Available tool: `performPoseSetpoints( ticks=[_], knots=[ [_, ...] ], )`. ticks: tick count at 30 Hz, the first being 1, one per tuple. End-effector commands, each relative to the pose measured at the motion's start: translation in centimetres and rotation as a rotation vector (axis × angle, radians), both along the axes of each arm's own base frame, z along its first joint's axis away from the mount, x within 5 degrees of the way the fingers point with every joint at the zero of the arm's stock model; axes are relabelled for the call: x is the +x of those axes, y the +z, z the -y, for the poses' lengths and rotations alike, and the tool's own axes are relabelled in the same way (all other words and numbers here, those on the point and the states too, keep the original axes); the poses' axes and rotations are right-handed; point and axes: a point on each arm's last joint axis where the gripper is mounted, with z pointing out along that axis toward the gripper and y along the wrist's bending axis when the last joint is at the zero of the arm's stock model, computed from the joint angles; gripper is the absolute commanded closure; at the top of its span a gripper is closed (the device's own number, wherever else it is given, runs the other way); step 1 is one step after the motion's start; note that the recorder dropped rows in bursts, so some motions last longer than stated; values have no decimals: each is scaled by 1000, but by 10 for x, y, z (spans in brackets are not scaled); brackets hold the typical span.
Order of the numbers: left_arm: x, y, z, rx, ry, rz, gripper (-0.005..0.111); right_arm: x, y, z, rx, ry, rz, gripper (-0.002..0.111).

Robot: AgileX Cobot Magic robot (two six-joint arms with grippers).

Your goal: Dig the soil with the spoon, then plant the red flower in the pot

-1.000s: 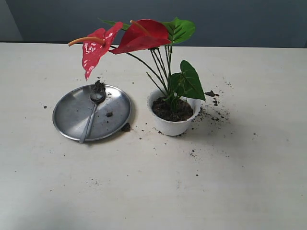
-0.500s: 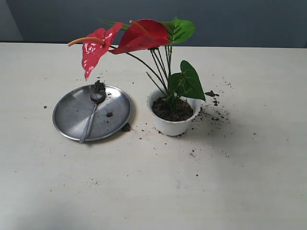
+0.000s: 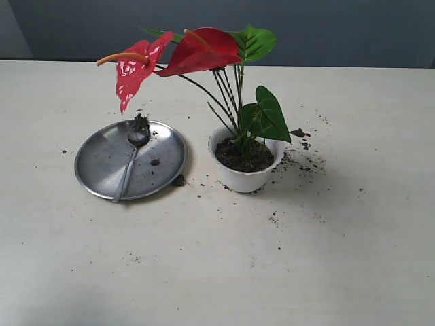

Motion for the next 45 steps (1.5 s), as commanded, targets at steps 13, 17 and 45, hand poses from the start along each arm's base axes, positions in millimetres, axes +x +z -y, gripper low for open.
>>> performPoseSetpoints(
  ticks=[13, 17, 45],
  knots=[
    [0, -1, 0, 4, -3, 8, 106, -44, -23, 41, -165, -265, -108, 108],
    [0, -1, 0, 4, -3, 8, 106, -55, -66, 49, -133, -364, -92, 108],
    [0, -1, 0, 9, -2, 7, 106, -89, -151, 18, 41, -45, 239, 108]
  ],
)
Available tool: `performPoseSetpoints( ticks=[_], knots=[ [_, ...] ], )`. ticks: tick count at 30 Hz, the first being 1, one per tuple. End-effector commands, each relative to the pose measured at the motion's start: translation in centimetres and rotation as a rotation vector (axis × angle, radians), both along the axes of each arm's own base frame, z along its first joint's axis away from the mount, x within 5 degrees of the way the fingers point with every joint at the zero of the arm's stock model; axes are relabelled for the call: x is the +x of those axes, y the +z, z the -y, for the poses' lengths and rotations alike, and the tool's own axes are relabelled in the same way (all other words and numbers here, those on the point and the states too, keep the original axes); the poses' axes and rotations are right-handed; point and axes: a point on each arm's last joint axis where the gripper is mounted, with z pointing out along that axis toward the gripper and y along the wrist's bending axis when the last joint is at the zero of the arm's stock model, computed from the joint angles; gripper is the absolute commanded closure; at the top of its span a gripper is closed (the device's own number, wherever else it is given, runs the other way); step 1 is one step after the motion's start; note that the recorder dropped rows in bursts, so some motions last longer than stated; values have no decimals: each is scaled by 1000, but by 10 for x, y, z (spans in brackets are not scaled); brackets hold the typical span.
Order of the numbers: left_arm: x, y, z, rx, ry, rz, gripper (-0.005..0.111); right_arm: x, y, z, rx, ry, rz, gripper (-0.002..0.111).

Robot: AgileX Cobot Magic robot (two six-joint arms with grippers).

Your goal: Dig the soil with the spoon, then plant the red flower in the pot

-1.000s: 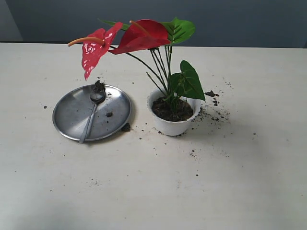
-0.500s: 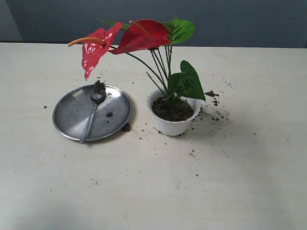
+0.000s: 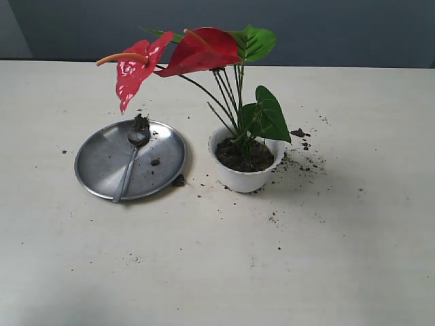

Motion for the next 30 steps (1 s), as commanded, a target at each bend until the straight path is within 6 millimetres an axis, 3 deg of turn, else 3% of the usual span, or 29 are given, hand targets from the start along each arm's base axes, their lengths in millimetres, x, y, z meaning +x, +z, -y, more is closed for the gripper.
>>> performPoseSetpoints(
  ticks=[1, 6, 13, 24, 30],
  knots=[
    [0, -1, 0, 8, -2, 7, 106, 6, -18, 4, 62, -16, -15, 108],
    [0, -1, 0, 8, -2, 7, 106, 10, -30, 13, 37, -136, -85, 108],
    [0, -1, 0, 8, -2, 7, 106, 14, -58, 18, 22, -191, -384, 108],
    [0, -1, 0, 8, -2, 7, 106, 18, -83, 18, -68, -206, -487, 108],
    [0, -1, 0, 8, -2, 7, 106, 17, -82, 18, -59, -203, -493, 108]
  ],
)
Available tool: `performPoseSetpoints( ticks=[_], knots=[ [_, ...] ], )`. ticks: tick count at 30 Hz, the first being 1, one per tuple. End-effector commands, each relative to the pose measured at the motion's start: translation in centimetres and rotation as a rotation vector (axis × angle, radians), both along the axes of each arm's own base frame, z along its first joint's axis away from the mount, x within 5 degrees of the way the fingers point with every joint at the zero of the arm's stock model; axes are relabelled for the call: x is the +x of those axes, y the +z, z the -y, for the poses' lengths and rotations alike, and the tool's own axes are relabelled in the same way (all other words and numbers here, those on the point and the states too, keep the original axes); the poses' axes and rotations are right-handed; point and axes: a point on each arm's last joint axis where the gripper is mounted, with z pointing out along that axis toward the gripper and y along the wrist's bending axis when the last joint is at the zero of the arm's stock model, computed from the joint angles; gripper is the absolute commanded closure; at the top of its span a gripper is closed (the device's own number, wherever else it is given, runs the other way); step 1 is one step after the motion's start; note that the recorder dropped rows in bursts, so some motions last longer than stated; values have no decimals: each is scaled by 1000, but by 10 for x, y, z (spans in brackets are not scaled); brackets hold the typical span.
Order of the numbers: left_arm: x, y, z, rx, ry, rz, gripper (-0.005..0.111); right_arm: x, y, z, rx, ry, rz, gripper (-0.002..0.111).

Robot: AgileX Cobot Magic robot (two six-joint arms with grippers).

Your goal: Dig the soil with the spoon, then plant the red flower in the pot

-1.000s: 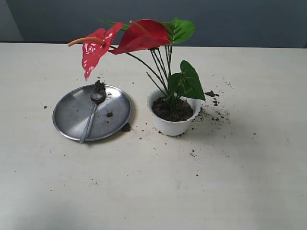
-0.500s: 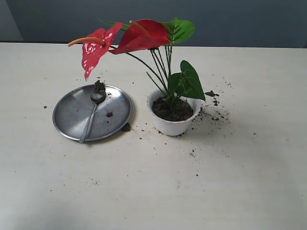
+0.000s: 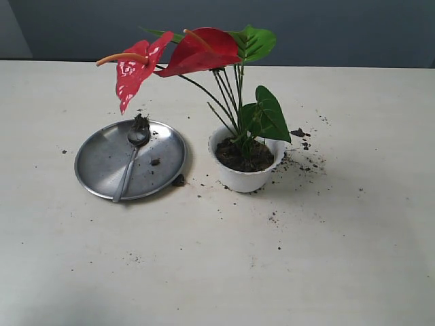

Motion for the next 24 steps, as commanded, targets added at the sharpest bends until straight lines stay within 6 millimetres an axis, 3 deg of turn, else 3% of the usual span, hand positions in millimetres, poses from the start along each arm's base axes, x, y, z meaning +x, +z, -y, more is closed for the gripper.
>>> performPoseSetpoints(
  ticks=[1, 10, 24],
  knots=[
    [0, -1, 0, 8, -2, 7, 106, 0, 0, 0, -4, -2, 9, 108],
    [0, -1, 0, 15, -2, 6, 106, 0, 0, -5, -51, 86, -3, 108],
    [0, -1, 0, 15, -2, 6, 106, -1, -21, -7, -73, 143, -158, 108]
  ],
)
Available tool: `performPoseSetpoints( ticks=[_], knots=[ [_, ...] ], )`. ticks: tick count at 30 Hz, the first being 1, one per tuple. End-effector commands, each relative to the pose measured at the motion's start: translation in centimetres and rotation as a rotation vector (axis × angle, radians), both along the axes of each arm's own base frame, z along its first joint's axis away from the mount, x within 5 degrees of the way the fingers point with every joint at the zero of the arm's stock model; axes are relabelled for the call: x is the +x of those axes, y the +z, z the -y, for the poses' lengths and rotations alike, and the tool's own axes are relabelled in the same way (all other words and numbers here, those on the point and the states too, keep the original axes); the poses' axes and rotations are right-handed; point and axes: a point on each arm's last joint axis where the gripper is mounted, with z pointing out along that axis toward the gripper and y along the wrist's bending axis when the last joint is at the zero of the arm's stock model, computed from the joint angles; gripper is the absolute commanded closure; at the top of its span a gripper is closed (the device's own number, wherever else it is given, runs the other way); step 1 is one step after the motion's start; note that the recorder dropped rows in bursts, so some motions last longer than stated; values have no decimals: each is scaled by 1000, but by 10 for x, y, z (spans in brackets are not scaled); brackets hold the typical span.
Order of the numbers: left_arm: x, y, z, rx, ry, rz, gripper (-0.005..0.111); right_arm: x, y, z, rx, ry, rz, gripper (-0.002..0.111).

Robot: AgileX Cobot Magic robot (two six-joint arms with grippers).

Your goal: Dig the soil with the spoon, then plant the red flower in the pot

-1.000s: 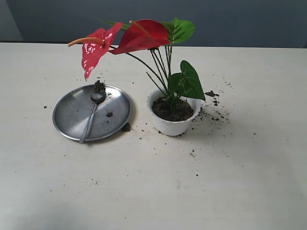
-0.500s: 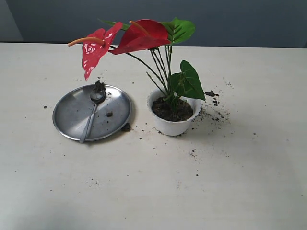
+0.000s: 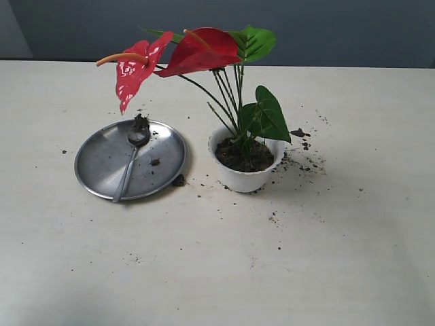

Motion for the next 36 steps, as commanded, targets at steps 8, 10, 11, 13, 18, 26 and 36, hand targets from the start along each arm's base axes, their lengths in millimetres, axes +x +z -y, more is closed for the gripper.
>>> performPoseSetpoints(
  ticks=[8, 10, 11, 13, 18, 26, 36],
  knots=[
    [0, -1, 0, -4, -4, 10, 106, 0, -7, -1, 6, 9, -30, 108],
    [0, -1, 0, -4, -4, 10, 106, 0, -7, -1, 6, 9, -32, 108],
    [0, -1, 0, -4, -4, 10, 106, 0, -8, -1, 6, 5, -34, 108],
    [0, -1, 0, -4, -4, 10, 106, -1, -9, 0, 6, -14, -46, 108],
    [0, -1, 0, -4, -4, 10, 106, -1, -10, 2, 7, -47, -62, 108],
    [0, -1, 0, -4, -4, 10, 106, -1, -10, 2, 7, -47, -62, 108],
    [0, -1, 0, -4, -4, 10, 106, -1, -10, 2, 17, -45, -61, 108]
  ],
)
